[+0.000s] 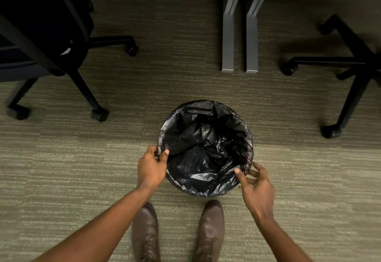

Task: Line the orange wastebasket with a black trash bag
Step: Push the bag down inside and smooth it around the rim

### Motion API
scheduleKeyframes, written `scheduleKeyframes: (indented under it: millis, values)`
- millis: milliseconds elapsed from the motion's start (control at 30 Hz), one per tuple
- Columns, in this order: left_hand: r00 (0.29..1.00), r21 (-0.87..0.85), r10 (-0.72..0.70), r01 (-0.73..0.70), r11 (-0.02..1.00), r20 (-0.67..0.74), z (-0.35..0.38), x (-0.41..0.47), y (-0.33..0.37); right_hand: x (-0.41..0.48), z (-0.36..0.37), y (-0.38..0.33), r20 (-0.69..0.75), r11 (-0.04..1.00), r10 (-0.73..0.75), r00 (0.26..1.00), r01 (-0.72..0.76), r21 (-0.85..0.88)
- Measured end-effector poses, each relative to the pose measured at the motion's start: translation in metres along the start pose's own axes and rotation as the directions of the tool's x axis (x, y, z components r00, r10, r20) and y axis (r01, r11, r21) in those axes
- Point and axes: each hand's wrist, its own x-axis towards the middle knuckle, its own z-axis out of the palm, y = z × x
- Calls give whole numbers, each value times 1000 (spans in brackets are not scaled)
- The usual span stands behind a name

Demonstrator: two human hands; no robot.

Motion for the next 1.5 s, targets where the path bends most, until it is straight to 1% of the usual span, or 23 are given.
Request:
scheduleKeyframes:
  millis: [133, 233, 333, 533, 600, 667, 833, 933, 1000, 1100, 1200, 1267, 1400, 1500]
  values:
    - [998, 66, 56, -56, 996, -4, -2, -4, 5, -3, 17, 7, -6, 979, 103, 995, -101, 179]
    - [998, 96, 68, -67, 993, -7, -3, -4, 11, 7, 23, 6, -35, 968, 126, 991, -115, 225]
    - [996, 87, 84, -81, 993, -32, -5, 1, 22, 23, 20, 0, -22, 953, 121, 992, -110, 284]
    - [989, 44, 143, -141, 989, -40, -6, 36, 66, 77, 8, -38, -53, 953, 39, 998, -21, 302]
    - [986, 70, 156, -152, 986, -55, -5, 57, 87, 99, 4, -57, -48, 945, 21, 999, -4, 327]
    - [988, 88, 139, -132, 987, -68, -4, 81, 109, 121, 2, -77, -24, 935, 10, 1000, -1, 354]
    - [993, 88, 106, -100, 991, -60, 2, 133, 160, 177, -5, -116, -55, 975, -54, 997, 65, 214]
    - [990, 74, 138, -135, 988, -35, 8, 160, 183, 210, -8, -138, -61, 968, -87, 994, 99, 229]
    - [990, 86, 140, -138, 987, -17, 10, 174, 196, 229, -8, -152, -27, 959, -86, 996, 91, 267]
    - [978, 72, 208, -207, 976, -4, 14, 189, 210, 251, -9, -169, -11, 972, -87, 996, 87, 217]
    - [972, 93, 236, -233, 968, -22, 19, 199, 220, 263, -9, -177, -32, 986, -107, 994, 110, 124]
    - [972, 133, 232, -226, 965, -35, 21, 203, 224, 266, -8, -179, -48, 987, -134, 990, 138, 85]
    - [976, 135, 218, -213, 968, -24, 25, 209, 224, 269, -5, -173, -69, 985, -172, 983, 170, -38]
    - [981, 148, 196, -193, 970, -7, 26, 211, 220, 270, -1, -168, -63, 984, -172, 983, 169, -52]
